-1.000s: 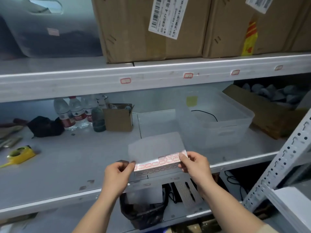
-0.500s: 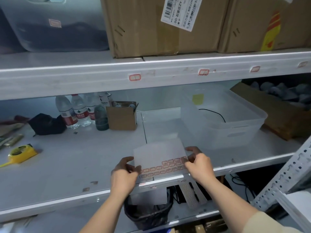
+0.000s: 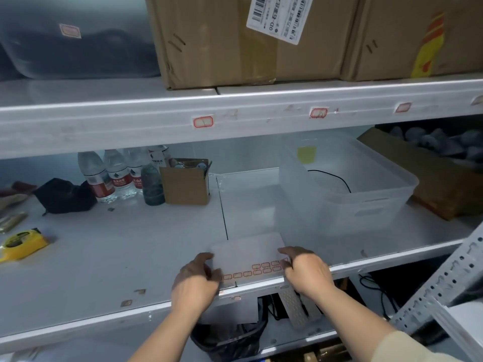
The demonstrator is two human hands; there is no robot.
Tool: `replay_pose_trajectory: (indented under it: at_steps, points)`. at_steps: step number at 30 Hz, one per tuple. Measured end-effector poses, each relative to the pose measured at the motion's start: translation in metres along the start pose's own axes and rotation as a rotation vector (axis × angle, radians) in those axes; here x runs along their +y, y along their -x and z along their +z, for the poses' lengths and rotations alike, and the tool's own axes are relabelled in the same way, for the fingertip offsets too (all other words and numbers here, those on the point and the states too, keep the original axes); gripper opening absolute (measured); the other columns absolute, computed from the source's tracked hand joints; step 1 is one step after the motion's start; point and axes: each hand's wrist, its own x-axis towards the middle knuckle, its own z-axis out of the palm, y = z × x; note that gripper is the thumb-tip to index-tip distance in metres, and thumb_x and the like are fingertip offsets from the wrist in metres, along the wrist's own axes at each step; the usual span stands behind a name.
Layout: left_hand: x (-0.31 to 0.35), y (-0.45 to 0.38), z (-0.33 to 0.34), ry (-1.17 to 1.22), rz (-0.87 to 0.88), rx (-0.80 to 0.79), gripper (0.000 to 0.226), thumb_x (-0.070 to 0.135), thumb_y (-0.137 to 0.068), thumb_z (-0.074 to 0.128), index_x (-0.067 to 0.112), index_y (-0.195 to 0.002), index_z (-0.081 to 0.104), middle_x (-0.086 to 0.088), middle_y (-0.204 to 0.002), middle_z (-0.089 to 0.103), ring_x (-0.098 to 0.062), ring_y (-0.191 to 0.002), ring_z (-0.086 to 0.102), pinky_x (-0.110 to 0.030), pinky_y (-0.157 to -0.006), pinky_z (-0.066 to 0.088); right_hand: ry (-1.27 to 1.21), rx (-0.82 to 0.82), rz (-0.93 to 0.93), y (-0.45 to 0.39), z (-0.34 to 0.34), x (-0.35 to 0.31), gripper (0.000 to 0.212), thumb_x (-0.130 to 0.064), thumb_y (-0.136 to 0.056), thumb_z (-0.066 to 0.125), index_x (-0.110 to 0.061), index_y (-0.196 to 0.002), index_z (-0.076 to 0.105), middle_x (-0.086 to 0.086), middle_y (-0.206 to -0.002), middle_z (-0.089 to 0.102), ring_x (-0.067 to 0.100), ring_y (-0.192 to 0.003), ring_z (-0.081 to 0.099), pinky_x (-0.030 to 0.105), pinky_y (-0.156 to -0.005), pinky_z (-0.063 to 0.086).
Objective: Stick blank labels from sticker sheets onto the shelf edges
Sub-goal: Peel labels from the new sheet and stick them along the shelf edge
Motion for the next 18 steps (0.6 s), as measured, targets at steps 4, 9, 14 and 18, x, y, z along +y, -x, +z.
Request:
replay_pose_trajectory:
  at_steps: [4,9,14,18]
  points:
    - [-0.0014,-0.0004,0.0025,-0.027,0.034,0.015,0.042,0.042,-0.088,0.066,0.035,-0.130,0.061,0.011,-0.095,0.070,-0.020,-0.098,0.068,-0.028,-0.082,0.054,0.049,-0.028,-0.004,-0.0016,0.0024,0.0014,0.045,-0.037,-0.100,0.049,-0.045,-0.144,0.049,-0.006,-0.148,0.057,0.022,-0.126,0.061,0.031,-0.096,0.051]
    - [-0.0057,-0.0022,0.0033,-0.054,0.060,0.010,0.042,0.041,-0.089,0.064,0.035,-0.131,0.062,0.005,-0.105,0.074,-0.021,-0.104,0.068,-0.027,-0.086,0.052,0.114,-0.055,-0.017,-0.0029,0.0045,0.0003,0.047,-0.035,-0.098,0.048,-0.047,-0.144,0.049,-0.004,-0.153,0.051,0.023,-0.128,0.060,0.032,-0.098,0.050]
    - [-0.0065,-0.0025,0.0049,-0.111,0.113,0.013,0.039,0.040,-0.093,0.060,0.035,-0.131,0.064,0.004,-0.125,0.069,-0.020,-0.114,0.065,-0.026,-0.092,0.048,0.166,-0.078,-0.025,-0.0051,0.0094,0.0009,0.044,-0.036,-0.100,0.045,-0.040,-0.143,0.053,-0.002,-0.150,0.054,0.024,-0.124,0.062,0.032,-0.098,0.051]
    - [-0.0073,-0.0021,0.0078,-0.154,0.138,0.020,0.037,0.039,-0.096,0.058,0.034,-0.132,0.065,0.001,-0.127,0.066,-0.022,-0.116,0.064,-0.027,-0.093,0.049,0.144,-0.071,-0.046,-0.0053,0.0093,0.0027,0.045,-0.039,-0.102,0.043,-0.044,-0.147,0.047,-0.002,-0.143,0.052,0.024,-0.121,0.062,0.033,-0.096,0.052]
